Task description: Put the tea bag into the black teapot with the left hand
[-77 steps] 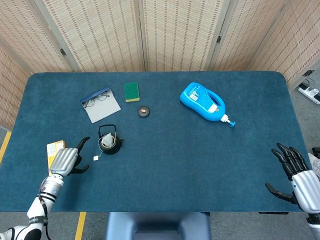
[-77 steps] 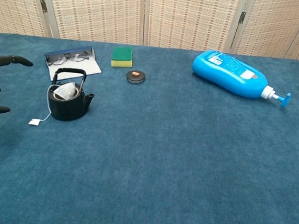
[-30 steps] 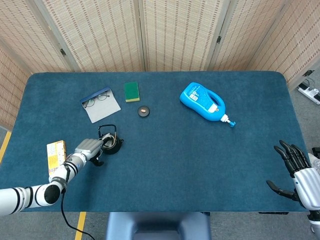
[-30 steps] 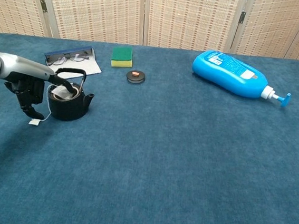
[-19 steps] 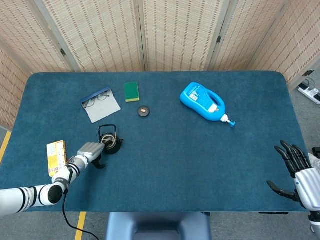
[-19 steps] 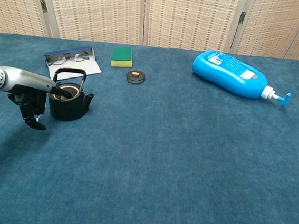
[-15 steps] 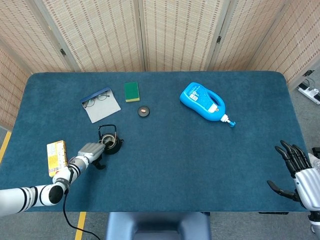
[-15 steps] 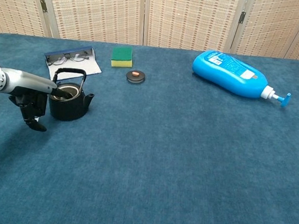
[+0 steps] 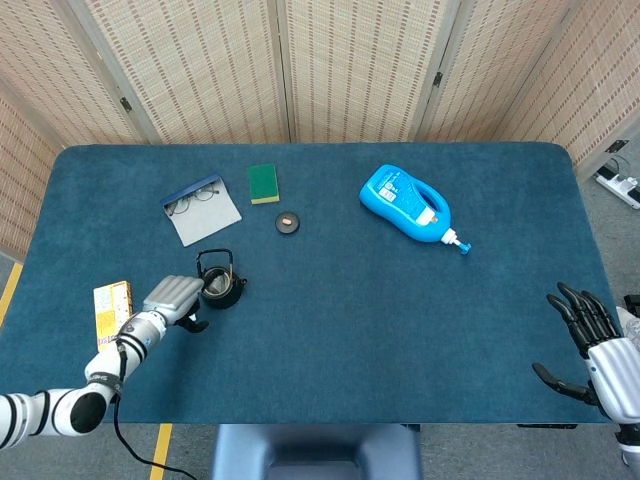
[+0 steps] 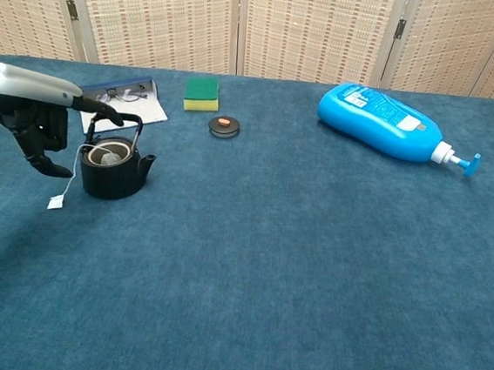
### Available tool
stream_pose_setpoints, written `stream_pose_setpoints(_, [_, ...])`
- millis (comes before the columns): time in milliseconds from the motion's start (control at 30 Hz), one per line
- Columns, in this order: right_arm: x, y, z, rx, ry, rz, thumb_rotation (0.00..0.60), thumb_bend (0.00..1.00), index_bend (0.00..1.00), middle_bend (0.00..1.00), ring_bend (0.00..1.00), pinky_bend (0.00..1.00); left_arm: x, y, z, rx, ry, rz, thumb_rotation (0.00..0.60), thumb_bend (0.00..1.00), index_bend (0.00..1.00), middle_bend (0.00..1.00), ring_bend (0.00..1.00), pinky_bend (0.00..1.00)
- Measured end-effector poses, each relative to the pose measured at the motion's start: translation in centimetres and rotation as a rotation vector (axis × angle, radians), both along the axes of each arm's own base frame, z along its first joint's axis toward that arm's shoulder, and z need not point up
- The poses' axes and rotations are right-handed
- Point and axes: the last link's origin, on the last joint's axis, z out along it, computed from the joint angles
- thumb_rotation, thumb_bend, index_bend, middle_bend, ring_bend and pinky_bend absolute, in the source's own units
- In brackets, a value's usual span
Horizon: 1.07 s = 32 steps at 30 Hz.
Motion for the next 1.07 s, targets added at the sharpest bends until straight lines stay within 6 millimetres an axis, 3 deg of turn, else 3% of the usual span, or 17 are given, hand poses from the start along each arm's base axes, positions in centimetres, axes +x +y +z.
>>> stream_pose_setpoints(133, [0.0, 0.1, 0.0, 0.004, 0.003, 0.003, 0.600, 0.25, 0.00, 0.00, 0.00, 0.00, -0.5, -1.2, 1.7, 0.084, -0.019, -0.030, 0.600, 0.36, 0.00, 1.00, 0.98, 1.00])
stream_pose_setpoints(233, [0.0, 0.1, 0.0, 0.006, 0.003, 0.002, 0.600, 0.25, 0.00, 0.00, 0.00, 0.00, -1.8, -2.6, 3.3, 0.189, -0.032, -0.055, 0.600, 0.35, 0.00, 0.87, 0.81, 0.97])
stream_pose_setpoints(367, [0.0, -0.1, -0.2, 0.016, 0.008, -0.001, 0.600, 0.25, 0.00, 0.00, 0.00, 0.00, -4.6, -5.6, 5.6, 0.378, -0.068, -0.074, 0.599, 0.33, 0.00, 0.46, 0.41, 0.64])
stream_pose_setpoints(467, [0.0, -0.2, -0.6, 0.032, 0.017, -0.003, 0.600, 0.25, 0.00, 0.00, 0.00, 0.00, -7.0, -8.6, 7.2, 0.527, -0.100, -0.072, 0.600, 0.32, 0.00, 0.28, 0.23, 0.37])
stream_pose_setpoints(533, [0.1, -0.3, -0.8, 0.041, 0.026, -0.005, 0.600, 0.25, 0.00, 0.00, 0.00, 0.00, -8.7, -10.7, 8.1, 0.617, -0.106, -0.067, 0.600, 0.32, 0.00, 0.19, 0.13, 0.27])
stream_pose_setpoints(667, [0.2, -0.4, -1.4, 0.055, 0.046, -0.006, 0.600, 0.25, 0.00, 0.00, 0.00, 0.00, -12.4, -16.4, 9.1, 0.774, -0.093, -0.042, 0.600, 0.32, 0.00, 0.14, 0.06, 0.21])
stream_pose_setpoints(767, [0.4, -0.5, -1.8, 0.059, 0.058, -0.006, 0.600, 0.25, 0.00, 0.00, 0.00, 0.00, -13.9, -19.4, 8.5, 0.777, -0.100, -0.035, 0.600, 0.32, 0.00, 0.12, 0.05, 0.19])
stream_pose_setpoints(1067, [1.0, -0.4, -2.6, 0.076, 0.082, 0.006, 0.600, 0.25, 0.00, 0.00, 0.00, 0.00, -14.1, -20.5, 7.2, 0.670, -0.047, 0.000, 0.600, 0.31, 0.00, 0.11, 0.04, 0.18])
